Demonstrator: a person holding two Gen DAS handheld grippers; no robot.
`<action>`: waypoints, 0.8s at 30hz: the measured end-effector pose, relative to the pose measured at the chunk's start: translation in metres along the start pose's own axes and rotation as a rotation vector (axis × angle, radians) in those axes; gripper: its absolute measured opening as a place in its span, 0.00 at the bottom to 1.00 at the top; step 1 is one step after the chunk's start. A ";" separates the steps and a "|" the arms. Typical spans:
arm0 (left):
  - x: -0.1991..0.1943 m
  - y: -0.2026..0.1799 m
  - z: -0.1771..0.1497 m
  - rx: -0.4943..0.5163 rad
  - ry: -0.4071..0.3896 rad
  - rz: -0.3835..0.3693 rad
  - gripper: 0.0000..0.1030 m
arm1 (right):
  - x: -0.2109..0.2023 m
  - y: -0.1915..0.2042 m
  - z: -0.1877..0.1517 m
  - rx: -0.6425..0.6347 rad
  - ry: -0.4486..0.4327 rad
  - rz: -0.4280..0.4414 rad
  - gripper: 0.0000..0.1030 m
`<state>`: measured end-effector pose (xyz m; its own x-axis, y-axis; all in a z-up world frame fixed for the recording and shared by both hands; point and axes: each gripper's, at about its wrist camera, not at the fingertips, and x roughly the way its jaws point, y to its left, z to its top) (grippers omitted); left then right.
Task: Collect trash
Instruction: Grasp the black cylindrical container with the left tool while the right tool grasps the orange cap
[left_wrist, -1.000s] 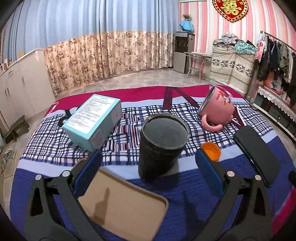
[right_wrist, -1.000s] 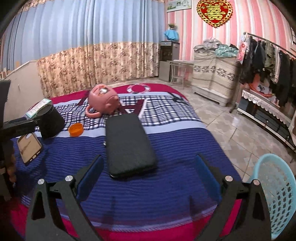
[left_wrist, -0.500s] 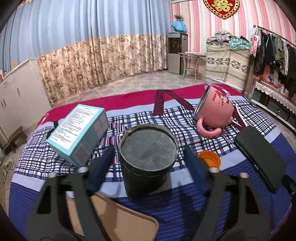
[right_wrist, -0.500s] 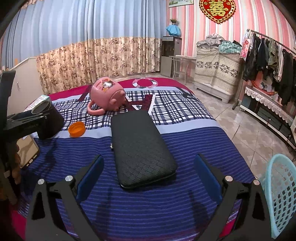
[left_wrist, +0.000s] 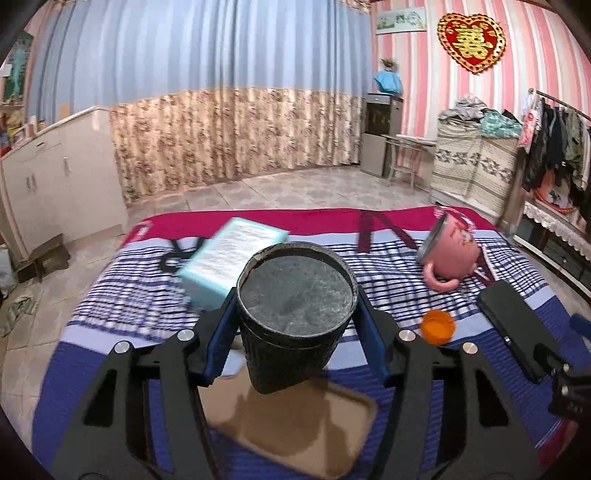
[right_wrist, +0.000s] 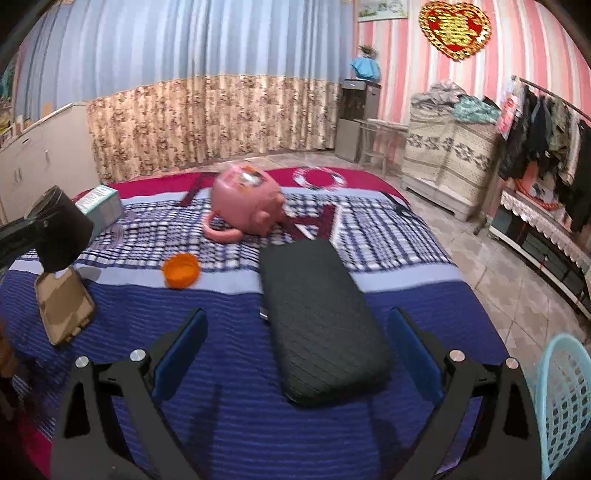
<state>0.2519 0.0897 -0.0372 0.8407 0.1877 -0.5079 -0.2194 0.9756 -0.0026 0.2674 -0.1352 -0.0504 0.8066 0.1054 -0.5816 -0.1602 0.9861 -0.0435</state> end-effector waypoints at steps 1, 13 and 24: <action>-0.004 0.008 -0.003 0.002 -0.007 0.025 0.57 | 0.000 0.005 0.002 -0.006 0.000 0.013 0.93; 0.009 0.039 -0.029 -0.054 0.012 0.104 0.57 | 0.058 0.073 0.023 -0.094 0.096 0.132 0.90; 0.012 0.038 -0.031 -0.053 0.010 0.096 0.57 | 0.091 0.090 0.026 -0.104 0.192 0.210 0.39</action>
<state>0.2385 0.1254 -0.0701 0.8094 0.2789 -0.5168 -0.3249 0.9457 0.0014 0.3415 -0.0338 -0.0859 0.6288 0.2698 -0.7293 -0.3778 0.9257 0.0167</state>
